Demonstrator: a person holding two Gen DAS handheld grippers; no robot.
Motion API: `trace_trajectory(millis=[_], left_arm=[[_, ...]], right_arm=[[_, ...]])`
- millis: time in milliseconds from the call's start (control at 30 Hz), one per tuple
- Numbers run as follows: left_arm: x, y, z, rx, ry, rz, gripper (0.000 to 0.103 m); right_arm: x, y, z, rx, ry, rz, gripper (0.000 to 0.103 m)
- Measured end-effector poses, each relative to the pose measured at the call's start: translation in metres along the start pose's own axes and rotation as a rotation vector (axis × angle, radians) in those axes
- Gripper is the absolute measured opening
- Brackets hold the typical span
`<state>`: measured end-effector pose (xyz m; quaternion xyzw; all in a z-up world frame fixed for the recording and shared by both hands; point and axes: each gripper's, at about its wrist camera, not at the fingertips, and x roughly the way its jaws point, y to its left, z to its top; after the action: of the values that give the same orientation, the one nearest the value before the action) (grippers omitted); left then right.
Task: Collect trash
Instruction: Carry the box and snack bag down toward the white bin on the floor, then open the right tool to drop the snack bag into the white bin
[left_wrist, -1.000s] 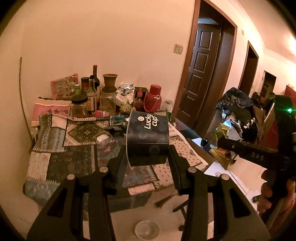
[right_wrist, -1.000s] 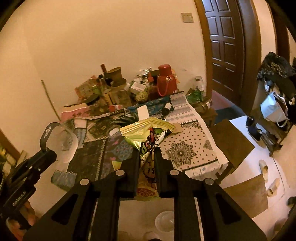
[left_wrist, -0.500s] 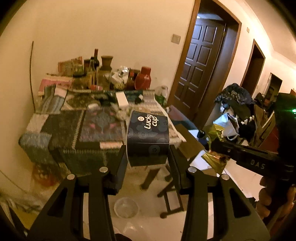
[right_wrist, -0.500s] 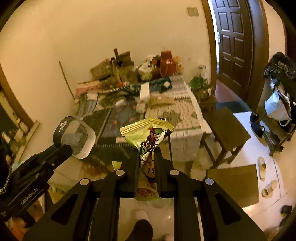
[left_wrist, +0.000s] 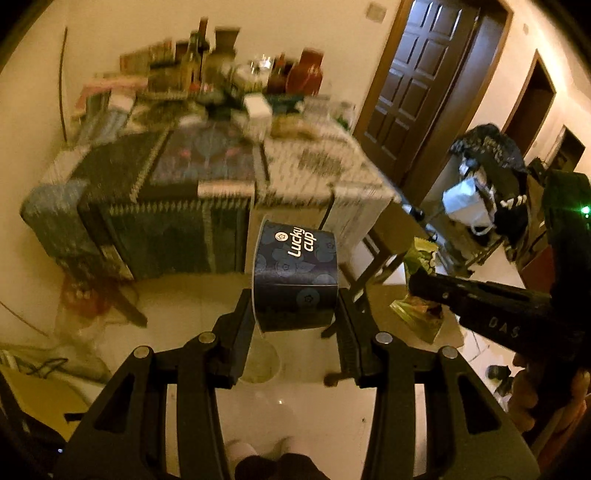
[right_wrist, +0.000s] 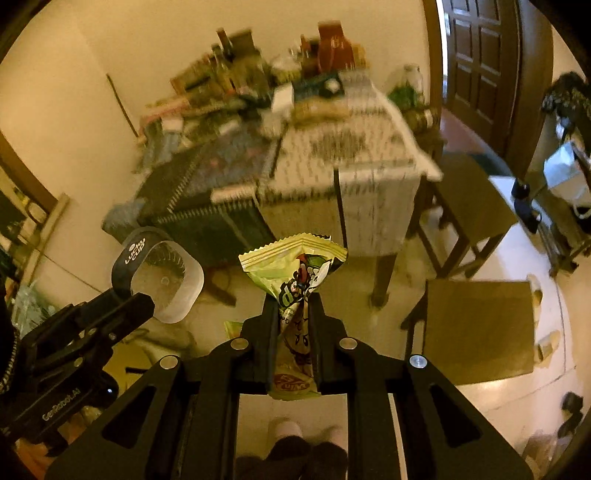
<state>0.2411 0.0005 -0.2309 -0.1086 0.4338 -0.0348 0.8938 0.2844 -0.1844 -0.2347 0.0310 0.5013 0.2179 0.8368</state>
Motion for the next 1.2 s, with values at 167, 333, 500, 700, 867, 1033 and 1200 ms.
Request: trace_trajectory(millis=[167, 333, 500, 700, 867, 1033, 1200], left_arm=[[0.065, 0.031, -0.029, -0.014, 0.076, -0.003, 0.043], [0.140, 0.070, -0.070, -0.026, 0.158, -0.002, 0.043], [0.212, 0.107, -0.110, -0.061, 0.213, 0.002, 0.043], [0.287, 0.136, -0.147, -0.093, 0.256, -0.004, 0.043], [0.336, 0.151, -0.170, -0.100, 0.288, -0.005, 0.043], [0.368, 0.160, -0.181, -0.088, 0.309, 0.009, 0.043], [0.385, 0.167, -0.186, -0.098, 0.333, 0.018, 0.043]], right_arm=[[0.072, -0.012, -0.025, 0.051, 0.096, -0.003, 0.014], [0.153, -0.024, -0.061, 0.085, 0.176, -0.029, 0.014], [0.236, -0.045, -0.094, 0.103, 0.230, -0.058, 0.014], [0.327, -0.072, -0.124, 0.135, 0.281, -0.062, 0.015], [0.379, -0.076, -0.140, 0.132, 0.295, -0.022, 0.019], [0.410, -0.077, -0.145, 0.114, 0.325, 0.024, 0.042], [0.426, -0.085, -0.146, 0.142, 0.372, 0.038, 0.052]])
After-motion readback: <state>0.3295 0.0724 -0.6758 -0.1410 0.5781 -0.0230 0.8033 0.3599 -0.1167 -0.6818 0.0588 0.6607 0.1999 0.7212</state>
